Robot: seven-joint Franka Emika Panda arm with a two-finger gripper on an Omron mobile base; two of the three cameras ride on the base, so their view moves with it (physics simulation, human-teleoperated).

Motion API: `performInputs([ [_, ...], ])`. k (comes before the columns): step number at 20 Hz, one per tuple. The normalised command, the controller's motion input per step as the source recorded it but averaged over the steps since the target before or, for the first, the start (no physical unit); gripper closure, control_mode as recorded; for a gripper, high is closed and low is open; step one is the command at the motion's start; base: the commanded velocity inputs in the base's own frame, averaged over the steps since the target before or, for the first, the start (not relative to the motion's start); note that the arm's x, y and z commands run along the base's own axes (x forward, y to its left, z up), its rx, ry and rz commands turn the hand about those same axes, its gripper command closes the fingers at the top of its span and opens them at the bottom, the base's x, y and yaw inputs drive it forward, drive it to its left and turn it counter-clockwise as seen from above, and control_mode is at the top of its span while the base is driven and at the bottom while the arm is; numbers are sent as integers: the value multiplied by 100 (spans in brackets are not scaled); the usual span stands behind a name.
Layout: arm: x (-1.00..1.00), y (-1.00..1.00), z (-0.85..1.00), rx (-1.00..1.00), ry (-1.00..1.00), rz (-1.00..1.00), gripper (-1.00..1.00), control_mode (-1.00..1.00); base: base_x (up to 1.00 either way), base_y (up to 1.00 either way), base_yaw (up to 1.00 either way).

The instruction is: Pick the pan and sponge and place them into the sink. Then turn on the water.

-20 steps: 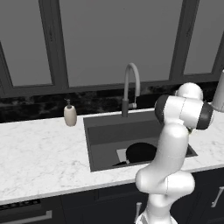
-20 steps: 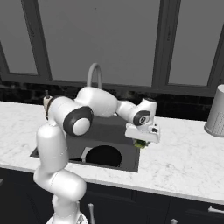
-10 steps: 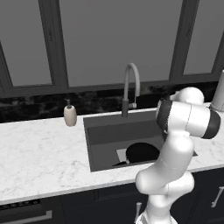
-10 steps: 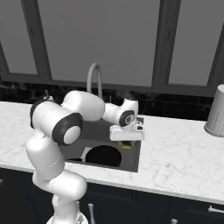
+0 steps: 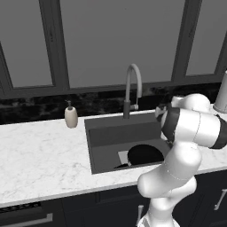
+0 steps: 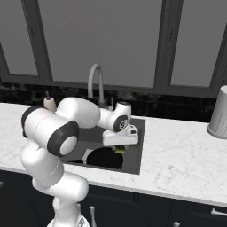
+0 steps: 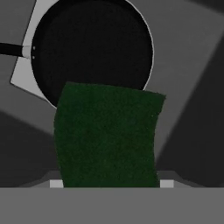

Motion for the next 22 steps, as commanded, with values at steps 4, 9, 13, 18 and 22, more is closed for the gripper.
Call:
performInputs([
  [4, 0, 10, -4, 0, 0, 1, 100, -100, 0, 0, 0],
  [9, 0, 34, -24, 0, -3, 0, 100, -100, 0, 0, 0],
  [13, 0, 34, -10, 3, 0, 0, 100, -100, 0, 0, 0],
  [18, 8, 9, -15, 0, 0, 0, 100, -100, 0, 0, 0],
  [22, 16, 11, -32, 0, 0, 0, 100, -100, 0, 0, 0],
])
